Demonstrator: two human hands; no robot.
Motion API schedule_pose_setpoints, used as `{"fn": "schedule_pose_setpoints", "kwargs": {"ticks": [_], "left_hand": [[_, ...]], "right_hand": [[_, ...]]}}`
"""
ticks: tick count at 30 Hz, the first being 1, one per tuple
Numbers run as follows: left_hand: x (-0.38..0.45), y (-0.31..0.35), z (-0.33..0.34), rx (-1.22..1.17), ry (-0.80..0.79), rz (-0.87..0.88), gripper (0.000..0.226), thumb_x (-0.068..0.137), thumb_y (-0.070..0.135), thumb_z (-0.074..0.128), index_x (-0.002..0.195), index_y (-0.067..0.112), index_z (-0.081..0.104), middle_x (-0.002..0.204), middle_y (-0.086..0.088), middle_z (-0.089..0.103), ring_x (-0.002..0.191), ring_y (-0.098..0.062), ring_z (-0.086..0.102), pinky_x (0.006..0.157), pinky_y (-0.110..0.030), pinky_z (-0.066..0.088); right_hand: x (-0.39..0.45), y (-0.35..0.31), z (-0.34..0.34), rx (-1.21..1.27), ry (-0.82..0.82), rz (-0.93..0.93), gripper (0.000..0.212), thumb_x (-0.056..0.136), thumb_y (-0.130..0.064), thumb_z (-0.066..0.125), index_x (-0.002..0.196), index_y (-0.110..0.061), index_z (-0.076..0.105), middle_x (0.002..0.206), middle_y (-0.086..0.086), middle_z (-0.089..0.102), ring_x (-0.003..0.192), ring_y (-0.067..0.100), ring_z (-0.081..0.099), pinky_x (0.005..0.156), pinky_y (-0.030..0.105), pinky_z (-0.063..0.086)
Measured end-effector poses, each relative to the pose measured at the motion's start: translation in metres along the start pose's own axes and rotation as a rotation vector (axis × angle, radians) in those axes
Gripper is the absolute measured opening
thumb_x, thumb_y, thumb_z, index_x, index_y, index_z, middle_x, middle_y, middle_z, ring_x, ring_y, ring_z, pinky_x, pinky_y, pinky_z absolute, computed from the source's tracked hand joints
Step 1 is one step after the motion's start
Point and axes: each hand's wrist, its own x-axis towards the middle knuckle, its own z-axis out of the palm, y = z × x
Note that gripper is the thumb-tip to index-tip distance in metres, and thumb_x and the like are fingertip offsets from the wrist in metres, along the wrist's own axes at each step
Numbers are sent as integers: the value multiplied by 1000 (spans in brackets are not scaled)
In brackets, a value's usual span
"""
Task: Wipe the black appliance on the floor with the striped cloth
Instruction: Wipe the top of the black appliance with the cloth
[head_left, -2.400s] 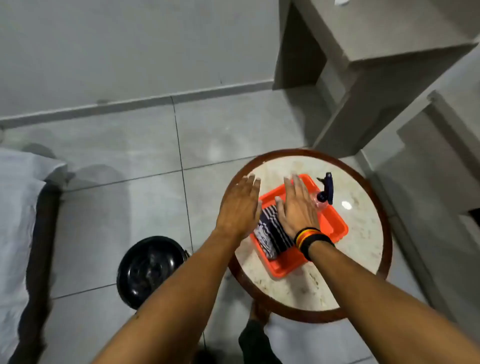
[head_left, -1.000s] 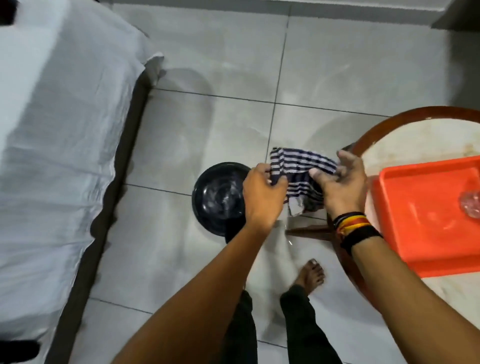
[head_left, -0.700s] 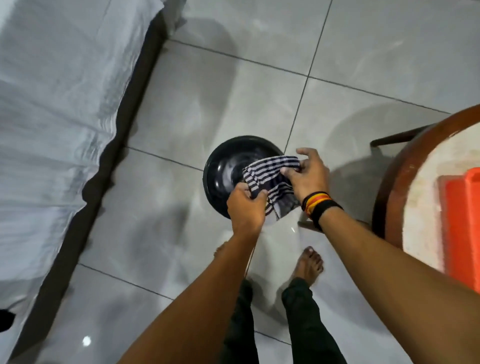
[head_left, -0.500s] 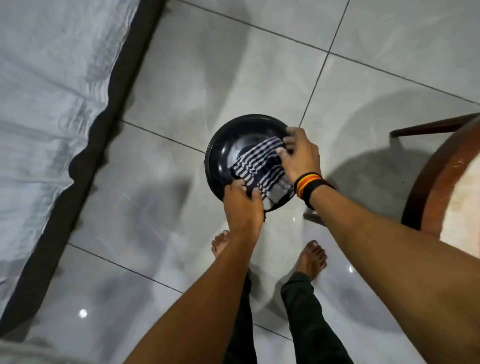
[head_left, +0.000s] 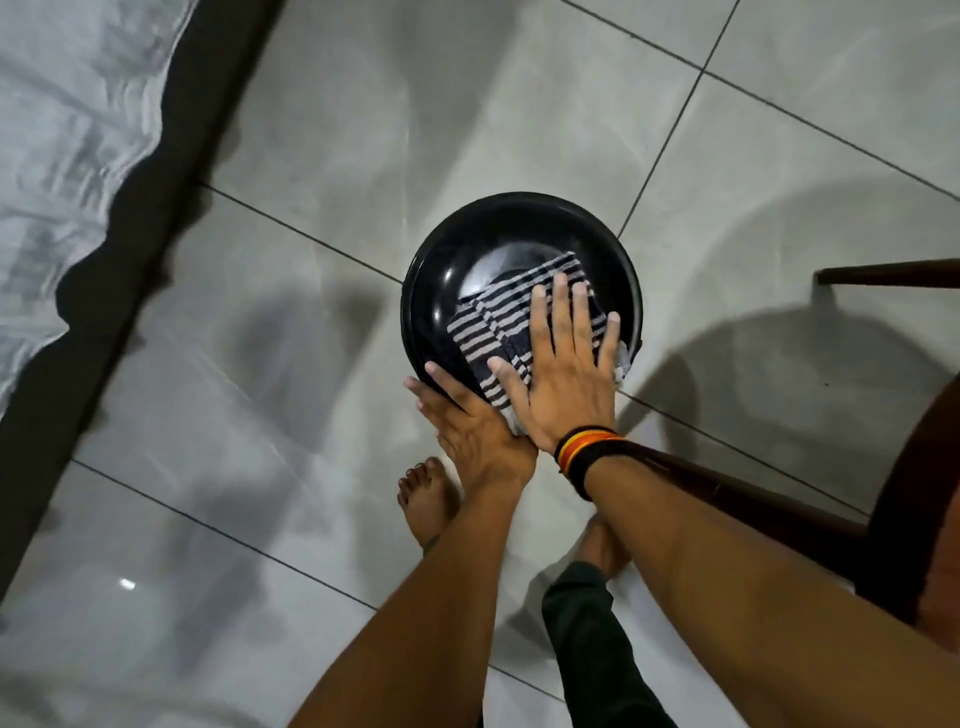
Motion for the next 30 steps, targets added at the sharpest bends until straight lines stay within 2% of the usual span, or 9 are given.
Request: {"fn": "schedule_pose_setpoints", "kwargs": {"ticks": [3,5,8,10,13,15,20,27,30], "left_hand": [[9,1,1,75,-32,17,134,90,42,78,160,7,-31,163,-21,-41,161,-40,-13,129,-50,23],[13,-29,2,192,-112,-37,112,98,37,68,162,2,-17,169,-23,-20,162,-38,-1,129,-41,23],[13,-68,-4,330,-210,-176,81,105,35,57,159,-1,8,164,-26,16,153,-39,25,125,-40,30],[11,-44,-7,223,-173,-114,94,102,30,63,165,9,-3,171,-20,5,148,-38,27,122,-39,35],[7,9,-11,2,-116,-38,138,94,25,76,148,28,-51,169,-14,-33,137,-38,46,111,-48,49],[6,15,-13,62,-122,-17,134,93,22,76,153,24,-44,159,-13,-51,132,-41,51,104,-49,53],[8,10,-13,175,-114,-32,145,83,10,84,154,17,-42,154,-16,-55,103,-38,62,88,-46,59],[9,16,-11,217,-114,-76,139,87,15,81,154,18,-41,154,-15,-56,107,-38,61,88,-45,57],[6,16,-15,213,-135,-46,138,89,13,79,154,22,-42,154,-14,-56,111,-36,59,91,-45,57]], "right_hand": [[11,-17,-1,23,24,183,87,100,-68,22,164,-12,6,174,14,1,161,33,0,126,66,4],[26,-30,-3,39,32,245,87,101,-66,21,164,-9,6,173,17,1,161,36,1,124,69,6],[42,-35,-1,0,23,80,84,102,-64,20,164,-10,6,173,18,0,161,37,0,125,69,1],[37,-20,-3,-64,-21,-194,80,103,-62,24,165,-14,7,174,16,2,161,35,2,126,67,2],[14,24,-10,-141,-95,-483,74,104,-56,28,165,-19,7,174,11,4,162,31,4,127,65,8],[-6,46,-12,-120,-120,-384,71,104,-52,25,165,-22,4,175,7,1,162,27,-1,127,64,8],[37,23,-22,79,-5,217,75,104,-47,30,165,-16,1,174,13,-3,161,35,-4,128,61,-2],[47,-6,-17,-103,-85,-354,70,106,-51,23,165,-18,5,174,12,1,161,33,1,128,61,8],[9,33,-18,-87,-133,-369,69,106,-52,25,165,-22,7,175,7,4,162,28,2,128,60,9]]}}
